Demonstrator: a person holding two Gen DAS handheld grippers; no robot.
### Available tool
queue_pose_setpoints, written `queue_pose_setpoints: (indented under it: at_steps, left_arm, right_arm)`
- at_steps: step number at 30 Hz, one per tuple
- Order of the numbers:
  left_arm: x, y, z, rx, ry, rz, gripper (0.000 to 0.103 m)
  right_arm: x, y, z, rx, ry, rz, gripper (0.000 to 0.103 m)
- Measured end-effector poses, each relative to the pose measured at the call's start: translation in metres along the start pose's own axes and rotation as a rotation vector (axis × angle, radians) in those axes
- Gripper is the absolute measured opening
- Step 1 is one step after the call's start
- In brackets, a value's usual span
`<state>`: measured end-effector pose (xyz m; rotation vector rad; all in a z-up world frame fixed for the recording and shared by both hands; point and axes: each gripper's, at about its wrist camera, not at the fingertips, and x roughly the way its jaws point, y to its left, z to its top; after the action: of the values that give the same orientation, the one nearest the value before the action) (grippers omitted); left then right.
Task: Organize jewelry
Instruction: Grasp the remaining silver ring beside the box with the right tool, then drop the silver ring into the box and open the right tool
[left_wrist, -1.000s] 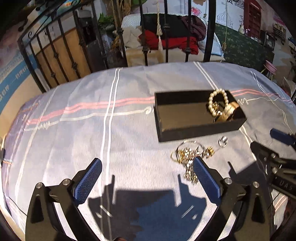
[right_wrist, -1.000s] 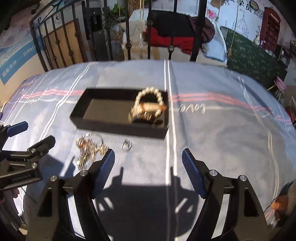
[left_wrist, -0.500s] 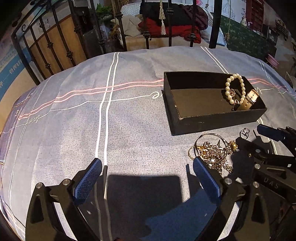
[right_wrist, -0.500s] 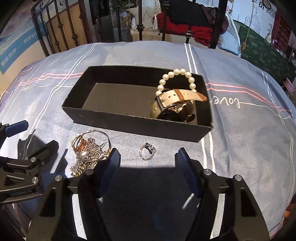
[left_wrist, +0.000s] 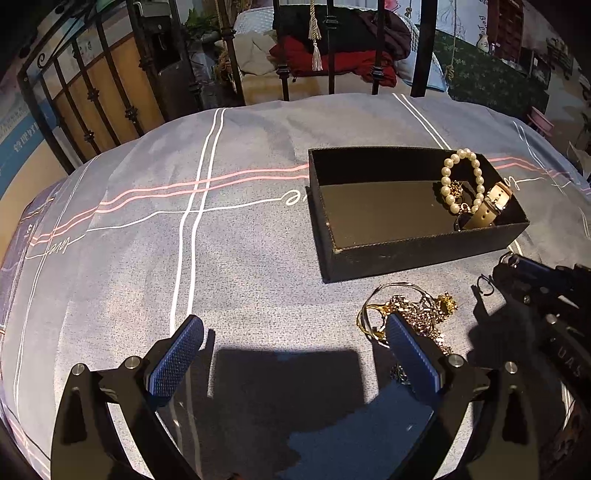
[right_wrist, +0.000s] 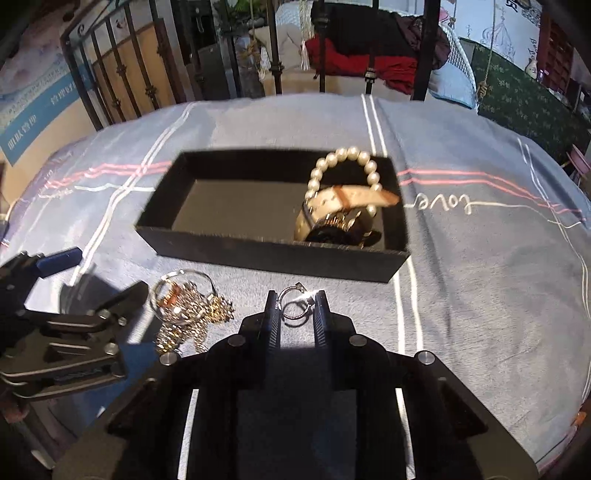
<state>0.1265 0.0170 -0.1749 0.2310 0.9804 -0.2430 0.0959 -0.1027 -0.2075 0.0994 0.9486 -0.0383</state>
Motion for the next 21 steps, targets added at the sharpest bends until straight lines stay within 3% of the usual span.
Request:
queue_pose_setpoints:
  at_steps: [7, 14, 19, 21]
  left_arm:
    - [-0.017, -0.014, 0.018, 0.011, -0.043, -0.010, 0.097]
    - [-0.016, -0.028, 0.061, -0.013, -0.077, 0.012, 0.097]
    - [-0.008, -0.022, 0.079, -0.052, -0.075, 0.039, 0.097]
    - [-0.004, -0.021, 0.083, -0.050, -0.070, 0.061, 0.097]
  right_arm:
    - [-0.028, -0.006, 0.043, -0.012, -0.081, -0.027, 0.021]
    - [-0.005, -0.010, 0.068, -0.007, -0.038, -0.102, 0.021]
    - [0.010, -0.013, 0.074, 0.012, -0.001, -0.104, 0.021]
    - [0.013, -0.012, 0.073, 0.014, 0.002, -0.094, 0.030]
